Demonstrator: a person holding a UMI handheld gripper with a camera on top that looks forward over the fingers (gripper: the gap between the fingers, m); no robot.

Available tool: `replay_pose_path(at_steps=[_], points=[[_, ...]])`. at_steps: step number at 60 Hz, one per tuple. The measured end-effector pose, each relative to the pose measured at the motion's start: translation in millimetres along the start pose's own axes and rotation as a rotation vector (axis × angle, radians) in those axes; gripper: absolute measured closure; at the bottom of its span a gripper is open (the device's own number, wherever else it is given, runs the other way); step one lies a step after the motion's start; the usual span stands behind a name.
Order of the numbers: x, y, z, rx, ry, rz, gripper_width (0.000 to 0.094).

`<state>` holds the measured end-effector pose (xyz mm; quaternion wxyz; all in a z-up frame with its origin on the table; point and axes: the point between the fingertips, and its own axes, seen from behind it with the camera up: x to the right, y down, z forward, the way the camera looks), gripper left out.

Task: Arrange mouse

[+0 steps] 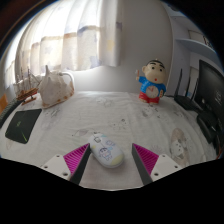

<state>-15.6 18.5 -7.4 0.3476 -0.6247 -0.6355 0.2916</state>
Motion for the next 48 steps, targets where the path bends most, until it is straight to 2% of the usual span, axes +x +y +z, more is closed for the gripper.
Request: replay_pose_path(at_steps=[20,24,28,35,41,48], points=[[16.3,-14.2,32.8,-0.017,0.056,0.018,0.0096],[11.9,-13.7,32.1,-0.02,0.041,0.029,0.0217],[6.3,-11.0,30.8,-0.023,0.031,0.032,0.046],[7.9,-10.3,29.0,-0.02,0.056,0.008,0.0511],[5.9,-14.1,27.9,-0.043,0.038,0.046,0.0541],[5.3,-57.5,3.0,-0.002,0.06,0.052,0.0563]])
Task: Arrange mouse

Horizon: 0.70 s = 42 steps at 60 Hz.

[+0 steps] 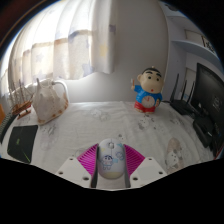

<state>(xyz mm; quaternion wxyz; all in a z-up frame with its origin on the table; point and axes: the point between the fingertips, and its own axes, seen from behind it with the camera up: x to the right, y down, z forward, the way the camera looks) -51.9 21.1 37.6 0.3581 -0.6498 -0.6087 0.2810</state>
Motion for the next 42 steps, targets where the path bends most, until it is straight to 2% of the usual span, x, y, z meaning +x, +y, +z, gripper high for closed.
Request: replay_pose_path(at_steps=[11,20,31,42], points=[[-89.4,-84.2,-59.3,0.07,-0.098,0.031,0.0583],[-211.8,-105.4,-81.9,0.082,-0.202,0.013,0.0583],[-351.2,-55.2,-68.6,-0.015,-0.275,-0.009,0.0584],[-419.6,14.6,-36.3,-0.117,-0.262,-0.039,0.0583]])
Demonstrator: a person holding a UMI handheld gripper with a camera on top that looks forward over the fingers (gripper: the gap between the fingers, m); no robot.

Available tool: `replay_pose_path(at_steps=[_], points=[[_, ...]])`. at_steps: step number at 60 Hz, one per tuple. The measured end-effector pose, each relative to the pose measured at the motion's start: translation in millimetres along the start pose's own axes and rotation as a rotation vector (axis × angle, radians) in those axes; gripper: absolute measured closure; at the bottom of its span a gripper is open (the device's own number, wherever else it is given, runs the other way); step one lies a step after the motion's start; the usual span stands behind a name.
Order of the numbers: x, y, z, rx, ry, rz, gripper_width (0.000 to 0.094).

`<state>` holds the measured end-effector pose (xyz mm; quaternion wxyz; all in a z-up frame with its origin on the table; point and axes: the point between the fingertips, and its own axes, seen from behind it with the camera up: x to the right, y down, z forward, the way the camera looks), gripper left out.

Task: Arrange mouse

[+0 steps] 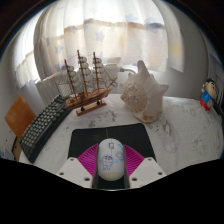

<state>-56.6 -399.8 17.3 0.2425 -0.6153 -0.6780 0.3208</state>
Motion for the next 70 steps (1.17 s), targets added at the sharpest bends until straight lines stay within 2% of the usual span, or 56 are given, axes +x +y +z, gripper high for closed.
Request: replay_pose_path(at_steps=[6,10,12,14,17,19,31,45,57,70], points=[[-6.7,20.5,16.0,-0.026,0.037,-0.024,0.0549],[-8.4,20.4,19.4,-0.005,0.054,-0.039,0.0476],[-7.0,22.9,21.4,-0.021,0.063,-0.045,0.0433],[-4.9,26.2,20.4,-0.041,0.075,-0.045,0.0323],[0.8,25.3,13.1,-0.056,0.099,-0.051,0.007],[5.0,24.2,4.4,-0.064,0.114,-0.05,0.0108],[20.8,18.9,-98.3,-0.105,0.191,0.026,0.0085],[26.8,40.1,-203.4,-0.134,0.234,0.035,0.0086],[33.1,54.2,-220.8,-0.152,0.238,0.041,0.0086],[42.4,51.1,-224.9,-0.13,0.269,0.017,0.0081]])
